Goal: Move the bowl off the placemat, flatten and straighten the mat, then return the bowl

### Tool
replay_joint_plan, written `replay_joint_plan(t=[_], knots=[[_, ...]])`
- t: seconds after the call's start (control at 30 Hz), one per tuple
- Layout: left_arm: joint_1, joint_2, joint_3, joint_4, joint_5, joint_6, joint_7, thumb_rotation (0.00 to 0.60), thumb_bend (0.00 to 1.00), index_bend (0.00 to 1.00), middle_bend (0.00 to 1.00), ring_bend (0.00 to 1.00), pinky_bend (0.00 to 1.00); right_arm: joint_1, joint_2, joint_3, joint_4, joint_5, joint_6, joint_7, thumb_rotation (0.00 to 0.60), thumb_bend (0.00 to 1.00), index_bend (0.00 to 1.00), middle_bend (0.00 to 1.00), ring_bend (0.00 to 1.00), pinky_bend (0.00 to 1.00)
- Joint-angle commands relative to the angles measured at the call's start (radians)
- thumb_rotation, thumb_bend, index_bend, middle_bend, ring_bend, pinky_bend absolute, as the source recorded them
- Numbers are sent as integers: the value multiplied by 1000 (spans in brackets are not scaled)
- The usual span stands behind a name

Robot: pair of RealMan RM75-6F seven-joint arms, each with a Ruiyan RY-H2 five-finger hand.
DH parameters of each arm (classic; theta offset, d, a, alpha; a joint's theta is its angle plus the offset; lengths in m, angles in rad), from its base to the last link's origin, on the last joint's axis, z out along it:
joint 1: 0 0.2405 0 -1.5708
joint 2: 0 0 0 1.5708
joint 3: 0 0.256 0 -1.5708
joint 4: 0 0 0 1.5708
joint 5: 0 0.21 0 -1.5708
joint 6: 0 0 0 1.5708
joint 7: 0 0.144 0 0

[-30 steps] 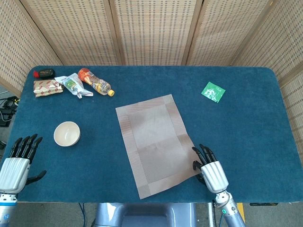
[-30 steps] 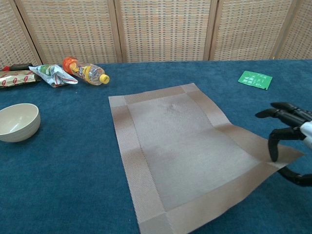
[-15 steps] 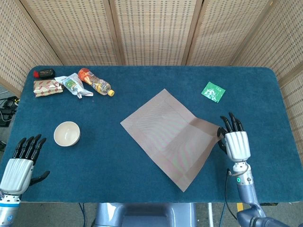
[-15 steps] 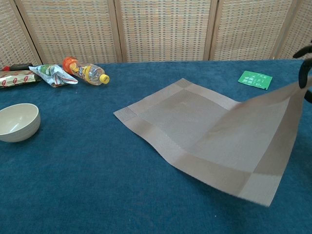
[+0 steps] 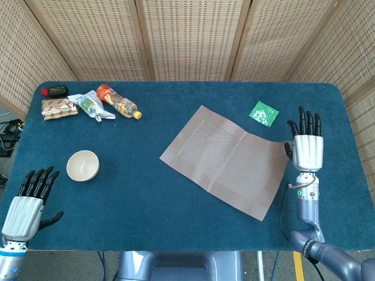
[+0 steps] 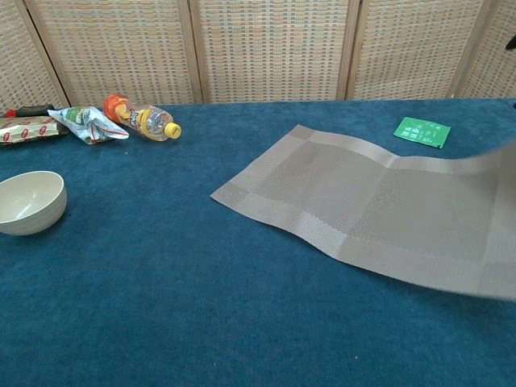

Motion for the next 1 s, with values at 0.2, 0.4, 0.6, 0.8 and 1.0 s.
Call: replay_joint_plan(t=[0.2, 0.4, 0.6, 0.8, 1.0], knots=[[2, -6, 3, 2, 17, 11, 5, 600, 54, 13, 0, 0, 0, -100, 110, -4, -183, 67, 38, -47, 600, 295, 25, 0, 0, 0], [-11, -13, -1, 3, 19, -9, 15, 600, 54, 13, 0, 0, 0, -222, 180, -103, -334, 1, 132, 53, 600, 275, 21, 0, 0, 0], [-66, -16, -32, -26, 2, -82, 51, 600, 54, 13, 0, 0, 0, -319, 206, -231, -423, -119, 240, 66, 600, 247, 17, 0, 0, 0], [-145, -34, -93, -39, -50, -178, 119, 600, 54, 23, 0, 0, 0, -368, 204, -295, -441, -213, 318, 101, 600, 246, 11, 0, 0, 0], [-255, -96, -174, -29, -125, -294, 211, 600, 54, 50, 0, 0, 0, -374, 198, -287, -374, -248, 351, 134, 600, 246, 12, 0, 0, 0]])
